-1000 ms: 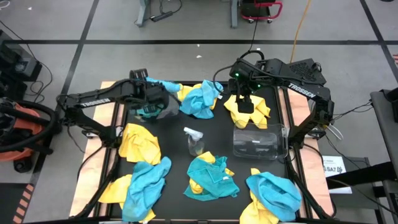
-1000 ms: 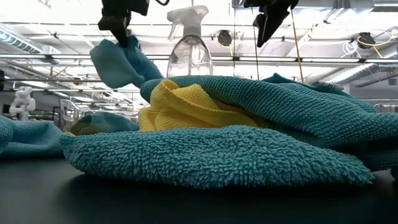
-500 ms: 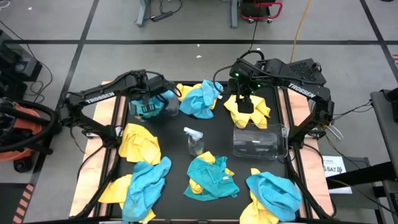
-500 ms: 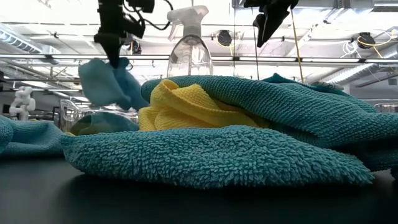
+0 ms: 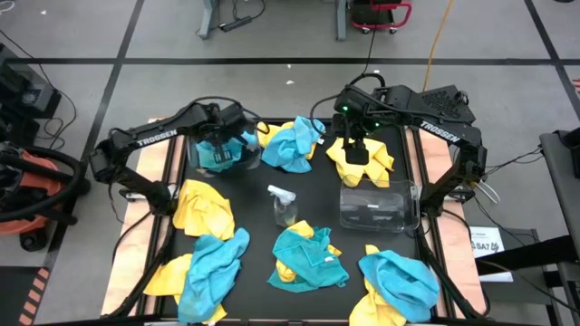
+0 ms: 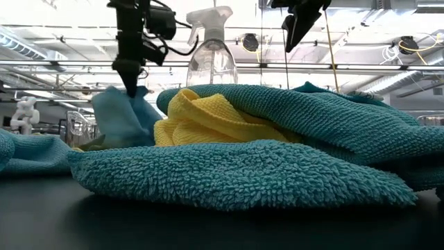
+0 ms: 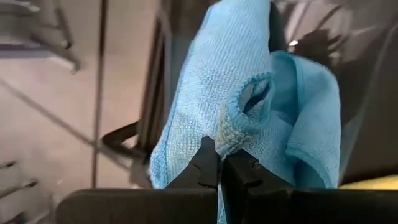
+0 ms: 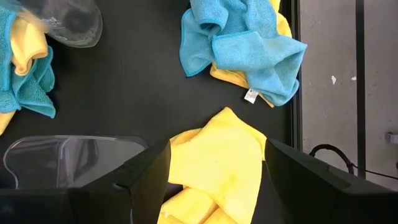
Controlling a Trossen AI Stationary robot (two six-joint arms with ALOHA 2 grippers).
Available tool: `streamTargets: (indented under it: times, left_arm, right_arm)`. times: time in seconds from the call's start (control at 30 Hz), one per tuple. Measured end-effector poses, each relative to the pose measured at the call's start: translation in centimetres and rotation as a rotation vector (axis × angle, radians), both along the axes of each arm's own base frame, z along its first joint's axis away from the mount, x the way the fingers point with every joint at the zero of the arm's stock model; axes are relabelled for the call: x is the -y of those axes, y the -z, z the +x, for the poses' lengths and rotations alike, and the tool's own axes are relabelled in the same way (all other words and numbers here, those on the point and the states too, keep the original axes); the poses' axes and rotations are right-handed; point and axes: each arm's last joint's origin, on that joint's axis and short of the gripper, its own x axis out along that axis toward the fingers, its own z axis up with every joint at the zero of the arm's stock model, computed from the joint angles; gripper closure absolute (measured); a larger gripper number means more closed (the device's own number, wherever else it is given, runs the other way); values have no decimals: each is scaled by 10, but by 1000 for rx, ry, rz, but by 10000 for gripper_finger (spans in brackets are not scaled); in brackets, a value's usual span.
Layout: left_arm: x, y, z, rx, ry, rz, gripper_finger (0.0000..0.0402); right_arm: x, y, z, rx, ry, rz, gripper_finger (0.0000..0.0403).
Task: Sort microfiber towel by color & place in baskets
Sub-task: Put the blue microfiber towel into the top transparent bin
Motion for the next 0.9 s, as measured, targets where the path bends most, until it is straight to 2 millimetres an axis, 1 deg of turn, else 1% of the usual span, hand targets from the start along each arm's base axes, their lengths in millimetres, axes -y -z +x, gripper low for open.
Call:
streamTargets:
  times: [0.17, 0.4, 0.6, 0.77, 0.83, 0.9]
  left_arm:
    - [-7, 20, 11, -4, 41, -56, 401]
    - [-17, 52, 25, -65, 52, -156, 394]
    - [-28, 75, 37, -41, 76, -233, 393]
    - [-34, 88, 45, -36, 93, -247, 388]
    - [-35, 91, 47, -33, 103, -248, 375]
    - [-36, 93, 48, -29, 110, -250, 352]
  right_arm:
    - [0, 0, 0, 2, 0, 0, 149]
    - [-1, 0, 0, 5, -3, 8, 149]
    - [-2, 1, 1, 19, -20, 44, 149]
    - [-1, 14, 4, -19, -24, 58, 149]
    - [0, 22, 4, -45, -33, 64, 149]
    - [0, 31, 5, -71, -48, 68, 149]
